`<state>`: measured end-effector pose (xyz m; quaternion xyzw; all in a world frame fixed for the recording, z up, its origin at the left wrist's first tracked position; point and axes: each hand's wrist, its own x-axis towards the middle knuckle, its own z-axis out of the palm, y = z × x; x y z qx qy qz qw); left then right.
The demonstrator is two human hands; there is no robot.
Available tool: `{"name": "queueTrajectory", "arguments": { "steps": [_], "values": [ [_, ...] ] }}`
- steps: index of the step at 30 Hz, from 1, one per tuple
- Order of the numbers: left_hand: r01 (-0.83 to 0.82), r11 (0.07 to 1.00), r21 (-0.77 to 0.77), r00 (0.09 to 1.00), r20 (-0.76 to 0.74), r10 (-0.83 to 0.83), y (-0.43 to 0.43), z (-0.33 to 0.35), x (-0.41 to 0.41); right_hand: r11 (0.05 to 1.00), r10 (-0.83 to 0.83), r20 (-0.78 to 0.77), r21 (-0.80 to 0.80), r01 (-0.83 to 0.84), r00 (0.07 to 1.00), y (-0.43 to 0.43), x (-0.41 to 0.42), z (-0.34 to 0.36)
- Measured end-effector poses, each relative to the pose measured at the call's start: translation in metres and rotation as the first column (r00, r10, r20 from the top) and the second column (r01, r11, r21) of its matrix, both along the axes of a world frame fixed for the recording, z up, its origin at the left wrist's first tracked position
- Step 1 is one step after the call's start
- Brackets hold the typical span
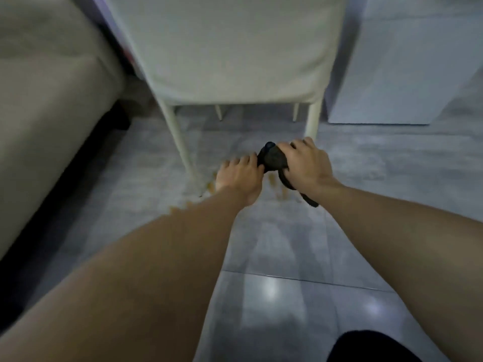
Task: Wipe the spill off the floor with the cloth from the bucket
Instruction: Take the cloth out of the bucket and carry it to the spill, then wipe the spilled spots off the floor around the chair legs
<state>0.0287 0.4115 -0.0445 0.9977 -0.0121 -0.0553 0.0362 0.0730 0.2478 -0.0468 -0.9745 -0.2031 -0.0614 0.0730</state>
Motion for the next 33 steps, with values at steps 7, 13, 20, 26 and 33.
{"name": "queueTrajectory", "arguments": {
  "steps": [7,13,20,26,33],
  "values": [
    [-0.238,0.969,0.069,0.970,-0.024,0.240,0.104,-0.045,-0.045,0.971,0.241,0.007,-0.002,-0.241,0.971,0.118,-0.012,-0.066],
    [-0.326,0.942,0.086,0.939,-0.084,0.333,0.151,-0.114,-0.083,0.924,0.378,-0.090,-0.032,-0.382,0.921,0.166,-0.053,-0.166],
    [-0.390,0.921,-0.001,0.904,-0.192,0.382,0.157,-0.194,-0.132,0.855,0.466,-0.358,-0.055,-0.516,0.809,0.145,-0.114,-0.249],
    [-0.455,0.886,-0.083,0.884,-0.163,0.439,0.162,-0.224,-0.144,0.993,0.109,-0.164,0.052,-0.102,0.980,0.172,-0.084,-0.237],
    [-0.562,0.819,-0.117,0.825,-0.154,0.544,0.192,-0.254,-0.161,0.988,0.017,-0.323,-0.141,-0.066,0.946,0.228,-0.086,-0.266]
  ]
}}
